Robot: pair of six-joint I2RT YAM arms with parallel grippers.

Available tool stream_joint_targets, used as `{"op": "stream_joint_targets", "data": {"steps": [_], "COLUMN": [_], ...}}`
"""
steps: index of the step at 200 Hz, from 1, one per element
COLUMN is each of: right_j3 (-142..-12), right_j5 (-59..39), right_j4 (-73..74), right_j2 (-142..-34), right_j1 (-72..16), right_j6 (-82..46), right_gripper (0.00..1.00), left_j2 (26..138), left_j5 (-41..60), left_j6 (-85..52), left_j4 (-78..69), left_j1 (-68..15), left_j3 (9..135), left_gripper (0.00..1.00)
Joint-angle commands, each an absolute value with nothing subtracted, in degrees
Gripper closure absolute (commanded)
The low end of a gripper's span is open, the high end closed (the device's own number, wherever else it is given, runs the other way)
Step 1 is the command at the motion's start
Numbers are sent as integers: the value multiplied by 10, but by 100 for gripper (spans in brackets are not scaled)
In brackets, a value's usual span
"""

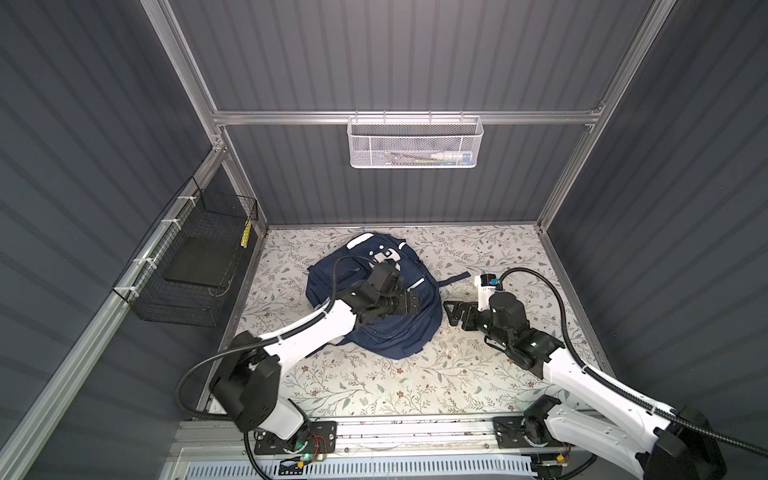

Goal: Pack the student bag

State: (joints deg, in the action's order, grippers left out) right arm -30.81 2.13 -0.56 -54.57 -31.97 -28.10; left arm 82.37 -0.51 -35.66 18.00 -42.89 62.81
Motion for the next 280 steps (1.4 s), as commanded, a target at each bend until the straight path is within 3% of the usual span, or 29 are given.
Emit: {"op": "stream_joint_targets", "data": {"steps": [1, 22, 53, 92, 120, 128, 162, 170, 208, 256, 280], "right_j3": [-307, -330, -361, -416, -428, -430, -454, -459, -482, -513, -532], "right_j5": [-27, -40, 40, 55, 50, 45, 28, 22, 6, -88, -33], "right_j4": [-33, -34, 4, 35, 71, 81, 105, 113, 133, 219, 205], "right_j2": [-533, -551, -613, -730, -780, -793, -847, -856, -874, -948, -988], "right_j1": [-313, -347, -481, -566, -601, -607, -623, -623, -622, -628, -627], "right_j6": [-240, -290, -302, -325, -342, -344, -339, -340, -317, -322, -341], "right_gripper": [1, 1, 1, 1, 2, 2, 5, 7, 16, 39, 40], "left_j2": [731, 659, 589, 653, 714, 728, 775, 771, 713, 711, 716], "left_j5": [-77, -68, -17, 35, 33, 37, 70, 81, 91, 46, 40], "left_j6": [-363, -403, -471, -527, -535, -541, -549, -559, -597, -644, -665], "left_j4": [244, 259, 182, 55, 7, -16, -34, -43, -21, -24, -37], "left_j1": [-410, -339, -246, -198, -197, -197, -198, -199, -214, -290, -294], "left_j3": [614, 546, 430, 365, 366, 360, 372, 367, 366, 386, 390], "left_gripper": [0, 1, 16, 22, 32, 41, 92, 100, 100, 100, 100]}}
